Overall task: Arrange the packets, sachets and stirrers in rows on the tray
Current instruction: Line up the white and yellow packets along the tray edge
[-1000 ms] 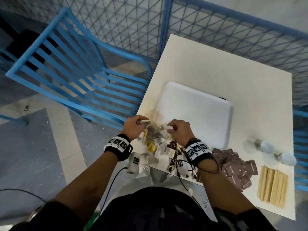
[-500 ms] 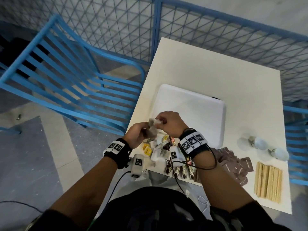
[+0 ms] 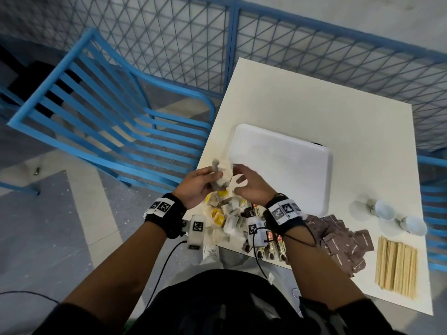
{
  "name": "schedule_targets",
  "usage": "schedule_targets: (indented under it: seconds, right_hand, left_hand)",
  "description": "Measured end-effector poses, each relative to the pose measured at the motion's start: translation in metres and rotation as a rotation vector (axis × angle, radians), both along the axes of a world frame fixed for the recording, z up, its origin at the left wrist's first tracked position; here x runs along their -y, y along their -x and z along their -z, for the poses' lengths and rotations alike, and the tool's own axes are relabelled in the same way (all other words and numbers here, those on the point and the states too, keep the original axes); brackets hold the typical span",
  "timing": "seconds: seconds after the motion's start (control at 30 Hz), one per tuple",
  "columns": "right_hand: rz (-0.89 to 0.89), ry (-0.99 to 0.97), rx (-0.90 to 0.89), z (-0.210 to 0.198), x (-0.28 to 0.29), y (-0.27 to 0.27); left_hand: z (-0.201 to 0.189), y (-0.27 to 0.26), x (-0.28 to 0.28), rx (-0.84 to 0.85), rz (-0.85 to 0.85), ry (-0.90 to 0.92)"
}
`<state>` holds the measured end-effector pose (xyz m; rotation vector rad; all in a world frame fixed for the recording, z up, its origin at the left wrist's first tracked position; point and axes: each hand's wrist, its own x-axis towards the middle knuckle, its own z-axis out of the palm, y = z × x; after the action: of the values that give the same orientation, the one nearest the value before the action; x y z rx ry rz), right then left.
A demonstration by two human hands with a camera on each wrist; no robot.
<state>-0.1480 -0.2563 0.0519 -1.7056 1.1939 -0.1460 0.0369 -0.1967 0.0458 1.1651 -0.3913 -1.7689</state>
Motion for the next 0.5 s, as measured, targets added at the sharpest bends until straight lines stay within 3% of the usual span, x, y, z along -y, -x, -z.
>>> schedule_targets:
  seconds: [0.13,0.2,0.4,0.5]
  right_hand:
    - [-0.152,0.149,-0.057,0.009,-0.016,-0.020]
    - [-0.123,0.147,-0.034,0.008,-0.018,-0.021]
    - [-0.024,0.055,0.071,-0.001,-0.009,0.007]
    - [0.002,-0.008,0.168,-0.013,0.000,0.021]
  left_hand:
    - [-0.016,0.002,0.013,-0.052,-0.002,0.036]
    - [-0.020,-0.001,0.019,-0.026,-0.029,0.048]
    - [0.001,-0.019,0.031,0.293,-0.200,0.002]
    - [0.013,-0.015,0.031,0.344,-0.240,-0.064]
